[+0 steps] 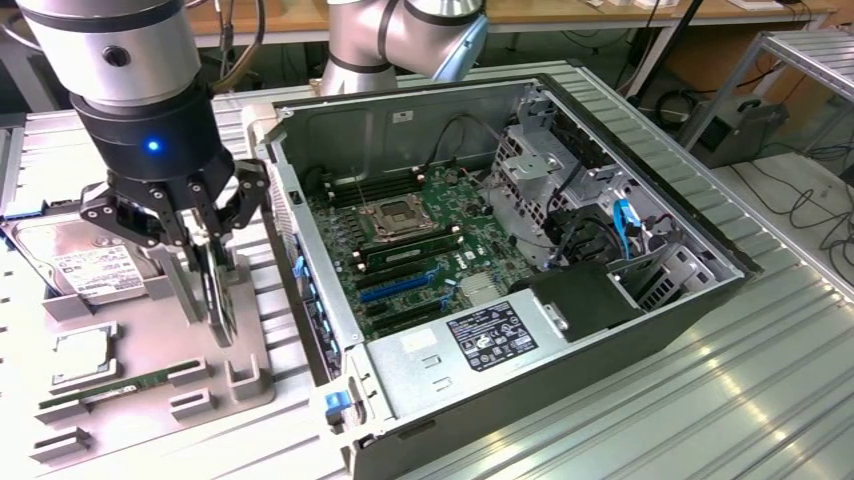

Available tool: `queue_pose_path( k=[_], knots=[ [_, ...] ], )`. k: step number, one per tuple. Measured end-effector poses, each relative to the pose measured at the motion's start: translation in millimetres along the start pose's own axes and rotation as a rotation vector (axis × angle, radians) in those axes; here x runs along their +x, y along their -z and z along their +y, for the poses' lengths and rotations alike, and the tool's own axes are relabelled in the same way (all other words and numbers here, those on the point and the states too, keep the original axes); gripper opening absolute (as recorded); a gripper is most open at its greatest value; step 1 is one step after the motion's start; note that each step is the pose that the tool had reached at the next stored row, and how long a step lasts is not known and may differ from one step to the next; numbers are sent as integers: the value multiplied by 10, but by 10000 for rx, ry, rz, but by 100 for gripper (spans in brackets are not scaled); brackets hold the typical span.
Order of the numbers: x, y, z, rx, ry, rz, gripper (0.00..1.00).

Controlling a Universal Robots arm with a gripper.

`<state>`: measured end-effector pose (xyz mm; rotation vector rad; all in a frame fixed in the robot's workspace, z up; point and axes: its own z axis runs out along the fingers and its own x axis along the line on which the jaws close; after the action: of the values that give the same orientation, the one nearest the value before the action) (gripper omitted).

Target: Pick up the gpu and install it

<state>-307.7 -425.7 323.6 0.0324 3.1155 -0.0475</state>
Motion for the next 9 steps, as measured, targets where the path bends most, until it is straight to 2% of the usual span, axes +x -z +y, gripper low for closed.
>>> queue_pose_path(
  k=[9],
  knots=[
    [-1, 50, -1, 0, 0, 0, 27]
  ],
)
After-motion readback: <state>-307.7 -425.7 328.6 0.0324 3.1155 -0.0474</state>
